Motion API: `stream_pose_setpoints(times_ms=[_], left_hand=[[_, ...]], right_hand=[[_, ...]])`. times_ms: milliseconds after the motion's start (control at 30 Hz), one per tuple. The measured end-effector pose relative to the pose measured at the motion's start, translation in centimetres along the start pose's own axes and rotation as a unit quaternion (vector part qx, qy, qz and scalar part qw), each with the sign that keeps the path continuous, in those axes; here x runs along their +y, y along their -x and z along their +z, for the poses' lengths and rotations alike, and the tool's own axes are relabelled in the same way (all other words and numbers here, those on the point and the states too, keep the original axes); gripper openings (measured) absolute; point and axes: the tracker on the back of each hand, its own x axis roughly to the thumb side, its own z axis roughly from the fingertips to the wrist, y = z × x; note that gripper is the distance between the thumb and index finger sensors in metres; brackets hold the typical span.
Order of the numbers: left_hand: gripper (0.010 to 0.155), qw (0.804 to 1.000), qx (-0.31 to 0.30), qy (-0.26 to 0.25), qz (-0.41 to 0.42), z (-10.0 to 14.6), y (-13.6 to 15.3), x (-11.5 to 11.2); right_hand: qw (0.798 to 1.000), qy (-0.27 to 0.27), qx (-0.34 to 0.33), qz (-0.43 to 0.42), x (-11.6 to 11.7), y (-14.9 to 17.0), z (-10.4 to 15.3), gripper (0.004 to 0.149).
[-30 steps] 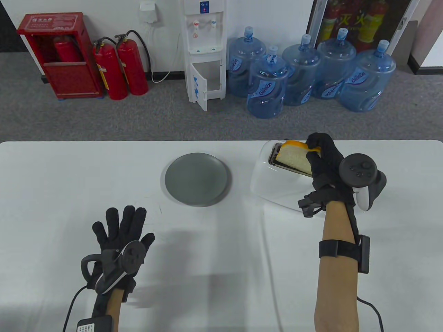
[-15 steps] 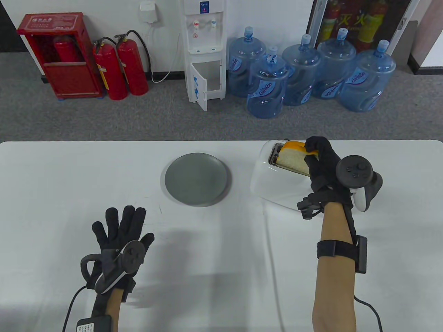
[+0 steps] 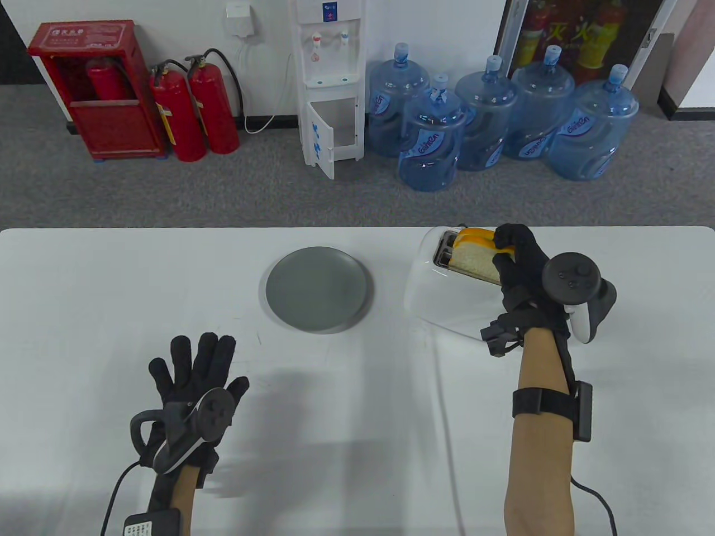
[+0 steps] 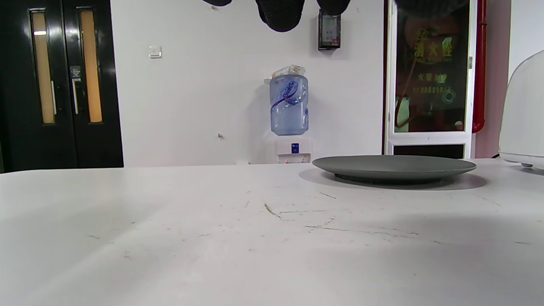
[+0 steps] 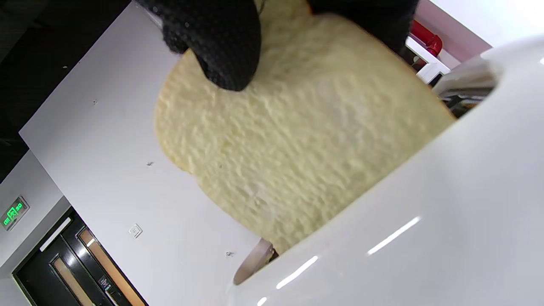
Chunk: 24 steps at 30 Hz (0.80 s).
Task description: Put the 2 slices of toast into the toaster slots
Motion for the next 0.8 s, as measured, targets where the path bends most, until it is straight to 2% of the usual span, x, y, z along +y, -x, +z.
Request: stream_pose_setpoints(times_ms=[800], left_hand=[[0.071,1.0,-0.006,0.007,0.001,0.0,-0.2,0.1]], right_hand=[[1.0,-0.014,0.011,0.011,1.4,0.7,0.0,0.048]])
